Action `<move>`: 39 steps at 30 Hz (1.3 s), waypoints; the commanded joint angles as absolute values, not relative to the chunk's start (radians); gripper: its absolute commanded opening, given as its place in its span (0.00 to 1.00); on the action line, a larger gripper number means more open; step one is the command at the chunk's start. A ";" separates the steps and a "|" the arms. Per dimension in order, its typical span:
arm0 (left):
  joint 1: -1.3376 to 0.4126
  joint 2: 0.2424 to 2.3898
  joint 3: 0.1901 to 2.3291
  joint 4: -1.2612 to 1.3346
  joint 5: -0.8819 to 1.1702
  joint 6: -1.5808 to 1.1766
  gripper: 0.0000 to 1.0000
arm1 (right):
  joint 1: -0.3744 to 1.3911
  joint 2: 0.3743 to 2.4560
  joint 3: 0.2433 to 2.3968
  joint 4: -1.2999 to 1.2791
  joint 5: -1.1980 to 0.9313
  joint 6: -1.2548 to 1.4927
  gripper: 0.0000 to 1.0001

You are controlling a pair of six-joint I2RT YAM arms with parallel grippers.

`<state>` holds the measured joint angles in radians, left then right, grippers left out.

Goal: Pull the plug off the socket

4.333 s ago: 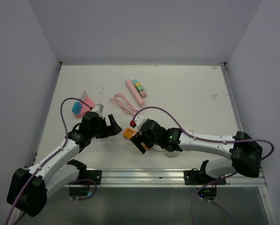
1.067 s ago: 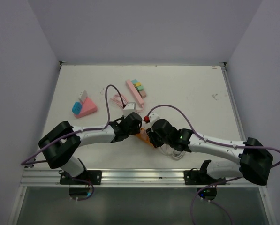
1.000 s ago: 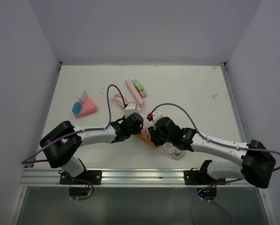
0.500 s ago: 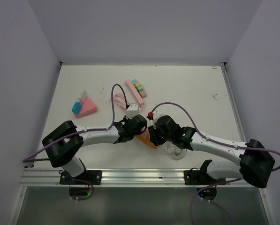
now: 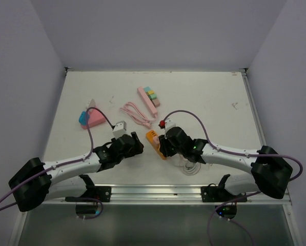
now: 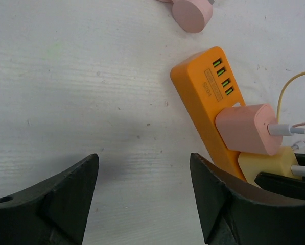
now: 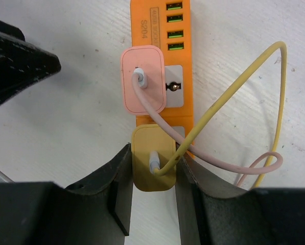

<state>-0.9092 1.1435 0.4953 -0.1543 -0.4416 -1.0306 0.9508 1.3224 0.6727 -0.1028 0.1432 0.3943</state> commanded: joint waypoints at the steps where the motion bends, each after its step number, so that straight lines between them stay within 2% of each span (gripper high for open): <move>1: -0.894 1.112 0.427 0.033 -0.324 -1.118 0.77 | 0.962 1.325 0.709 -0.006 0.199 0.471 0.00; 9: -0.894 1.218 0.338 0.309 -0.206 -1.177 0.75 | 0.973 1.341 0.713 0.028 0.209 0.554 0.00; 17: -0.894 1.341 0.330 0.523 -0.178 -1.193 0.67 | 0.994 1.377 0.721 0.037 0.212 0.565 0.00; 25: -0.894 1.465 0.347 0.551 -0.153 -1.203 0.56 | 1.015 1.394 0.739 0.035 0.219 0.558 0.00; 29: -0.896 1.506 0.348 0.522 -0.160 -1.233 0.44 | 1.025 1.402 0.749 0.035 0.212 0.557 0.00; 39: -0.896 1.580 0.390 0.385 -0.179 -1.272 0.33 | 1.045 1.371 0.788 0.005 0.209 0.549 0.00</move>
<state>-0.8967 1.5211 0.3805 0.5560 -0.1551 -1.2720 1.0084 1.3956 0.7155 -0.0647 0.2798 0.5201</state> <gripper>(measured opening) 0.336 0.362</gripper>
